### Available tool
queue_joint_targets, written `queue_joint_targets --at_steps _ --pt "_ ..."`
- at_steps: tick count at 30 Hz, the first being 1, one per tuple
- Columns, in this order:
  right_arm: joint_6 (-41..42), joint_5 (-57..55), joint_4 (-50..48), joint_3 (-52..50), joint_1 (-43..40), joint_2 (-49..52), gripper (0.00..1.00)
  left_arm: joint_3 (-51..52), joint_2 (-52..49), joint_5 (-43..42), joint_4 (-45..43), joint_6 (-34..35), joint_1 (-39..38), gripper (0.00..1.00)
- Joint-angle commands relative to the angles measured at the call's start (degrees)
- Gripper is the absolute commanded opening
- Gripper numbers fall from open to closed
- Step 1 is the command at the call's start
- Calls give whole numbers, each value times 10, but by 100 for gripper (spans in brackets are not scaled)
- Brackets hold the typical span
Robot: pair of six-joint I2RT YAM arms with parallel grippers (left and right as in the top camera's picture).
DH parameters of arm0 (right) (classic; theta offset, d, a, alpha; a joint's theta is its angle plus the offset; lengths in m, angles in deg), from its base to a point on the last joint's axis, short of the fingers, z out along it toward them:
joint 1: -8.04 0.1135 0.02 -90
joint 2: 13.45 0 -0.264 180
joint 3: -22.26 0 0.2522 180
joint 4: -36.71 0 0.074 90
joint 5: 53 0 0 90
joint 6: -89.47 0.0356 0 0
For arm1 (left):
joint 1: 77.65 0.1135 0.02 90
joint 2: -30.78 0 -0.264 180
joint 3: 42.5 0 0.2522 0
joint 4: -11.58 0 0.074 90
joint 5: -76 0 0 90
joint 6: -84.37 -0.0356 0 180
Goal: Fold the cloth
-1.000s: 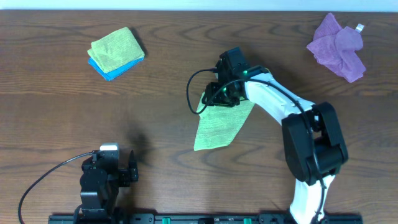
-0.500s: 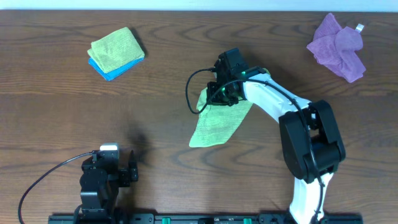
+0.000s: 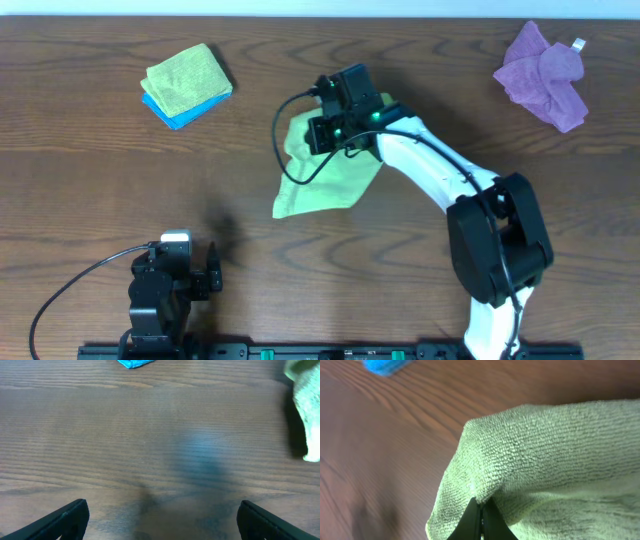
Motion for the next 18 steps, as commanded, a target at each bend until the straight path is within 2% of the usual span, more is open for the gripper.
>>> queue_joint_targets --at_steps 1,7,9,10,14,16,18 --pt "-17 -5 -24 11 17 -16 1 4 4 9 2 -6 2 95" --pt "-10 -19 -84 11 30 -16 2 4 4 9 2 -6 2 96" --pt "-7 -19 -103 11 34 -16 5 4 4 9 2 -6 2 95" --pt "-7 -19 -114 11 37 -16 10 4 4 9 2 -6 2 95" --pt "2 -19 -132 11 47 -16 46 4 4 9 2 -6 2 95" --pt "9 -17 -122 14 48 -17 68 4 4 9 2 -6 2 95" --pt "9 -18 -106 17 47 -21 75 4 4 9 2 -6 2 95"
